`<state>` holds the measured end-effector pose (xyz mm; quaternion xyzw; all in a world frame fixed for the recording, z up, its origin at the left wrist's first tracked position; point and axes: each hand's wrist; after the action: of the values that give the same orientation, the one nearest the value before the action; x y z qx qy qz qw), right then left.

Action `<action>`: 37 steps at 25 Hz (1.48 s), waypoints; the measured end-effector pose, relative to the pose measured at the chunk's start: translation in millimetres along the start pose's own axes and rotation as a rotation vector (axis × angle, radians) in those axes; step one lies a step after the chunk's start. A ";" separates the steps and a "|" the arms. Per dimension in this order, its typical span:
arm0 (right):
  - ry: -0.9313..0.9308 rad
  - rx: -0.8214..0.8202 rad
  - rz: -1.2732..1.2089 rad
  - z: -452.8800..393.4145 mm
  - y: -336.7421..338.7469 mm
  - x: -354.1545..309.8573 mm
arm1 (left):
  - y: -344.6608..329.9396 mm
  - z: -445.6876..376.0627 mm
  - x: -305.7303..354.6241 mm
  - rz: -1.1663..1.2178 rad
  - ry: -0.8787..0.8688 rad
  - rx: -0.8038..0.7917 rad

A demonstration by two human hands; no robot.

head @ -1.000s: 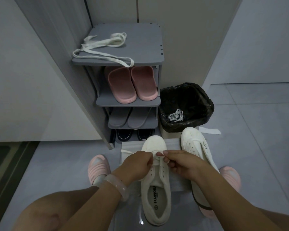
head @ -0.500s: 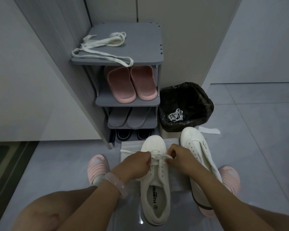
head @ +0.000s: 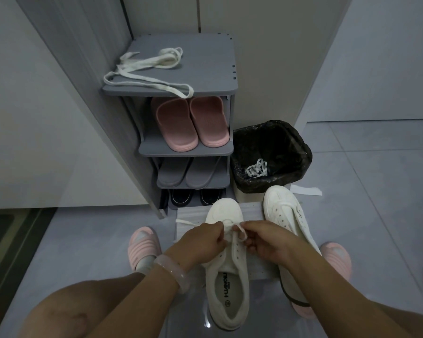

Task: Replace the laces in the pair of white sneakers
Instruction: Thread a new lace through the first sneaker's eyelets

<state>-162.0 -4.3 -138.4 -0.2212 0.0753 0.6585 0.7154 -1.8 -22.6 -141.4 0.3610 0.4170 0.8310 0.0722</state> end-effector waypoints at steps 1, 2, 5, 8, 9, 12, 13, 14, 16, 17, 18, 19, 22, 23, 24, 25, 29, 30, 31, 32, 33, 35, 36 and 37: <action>0.012 0.015 0.015 -0.6 0.3 0.3 | -0.1 -0.7 -0.5 0.012 0.003 0.011; 0.028 0.033 0.041 -1.6 1.8 0.9 | -0.2 -1.4 -0.9 0.019 0.007 0.022; 0.096 0.111 0.224 -6.1 9.9 2.6 | 0.1 -3.3 -4.9 0.024 0.017 0.020; 0.137 0.152 0.278 -12.0 15.9 5.4 | -0.1 -4.0 -9.1 0.049 0.021 0.001; 0.181 0.170 0.272 -11.2 15.1 5.4 | -0.5 -4.2 -9.1 0.065 0.019 0.006; 0.417 0.304 0.580 -8.0 9.4 2.5 | 0.3 -4.4 -6.7 0.080 0.019 0.038; 0.453 0.297 0.796 -8.7 8.2 2.8 | 0.6 -4.8 -6.7 0.071 0.023 0.047; 0.456 0.267 0.959 -9.3 6.9 4.9 | 0.7 -4.9 -7.6 0.062 0.027 0.052; 0.400 0.233 1.081 -8.4 4.6 7.5 | 0.5 -5.4 -9.6 0.045 0.028 0.054; 0.395 0.234 1.075 -8.3 4.9 8.8 | 0.9 -5.6 -9.6 0.038 0.028 0.054; 0.396 0.236 1.067 -9.7 6.3 10.1 | 2.6 -5.2 -9.0 0.038 0.022 0.057; 0.401 0.240 1.075 -9.8 6.9 11.0 | 6.4 -3.8 -7.6 0.047 0.008 0.058; 0.413 0.253 1.090 -11.9 6.8 10.4 | 34.0 6.2 -2.2 0.119 -0.072 0.038; 0.410 0.254 1.093 -12.2 6.8 10.4 | 46.3 12.2 -1.1 0.150 -0.102 0.029; 0.410 0.255 1.095 -12.1 6.7 10.7 | 58.4 19.4 -0.3 0.174 -0.128 0.015; 0.413 0.256 1.098 -12.1 6.5 10.6 | 69.1 27.0 0.8 0.195 -0.152 -0.008; 0.420 0.266 1.098 -11.7 5.9 11.6 | 87.2 46.8 10.2 0.311 -0.211 -0.150; 0.422 0.267 1.099 -11.0 5.2 11.7 | 87.1 48.2 13.0 0.327 -0.219 -0.188; 0.427 0.267 1.101 -10.5 4.5 11.7 | 86.5 48.5 15.0 0.327 -0.227 -0.223; 0.429 0.265 1.101 -10.0 3.9 12.0 | 85.7 47.9 16.1 0.313 -0.233 -0.254; 0.428 0.264 1.098 -10.0 3.3 12.0 | 85.0 46.9 17.5 0.301 -0.238 -0.275; 0.414 0.273 1.099 -10.1 2.7 11.7 | 84.1 44.1 18.9 0.321 -0.235 -0.252; 0.415 0.284 1.110 -11.2 2.3 12.1 | 84.0 42.2 18.8 0.340 -0.219 -0.182; 0.423 0.292 1.131 -9.3 0.5 11.5 | 83.4 39.3 18.3 0.344 -0.189 -0.069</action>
<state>-159.4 2.3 -151.4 -0.1725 0.4104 0.8603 0.2484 25.9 -43.2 -54.0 0.5007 0.3120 0.8072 -0.0197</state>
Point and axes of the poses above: each hand's wrist, its own z-axis away from the middle knuckle, its own y-axis out of the back of the hand, x = y × z, and after that the axes turned 13 degrees about -y, right-handed
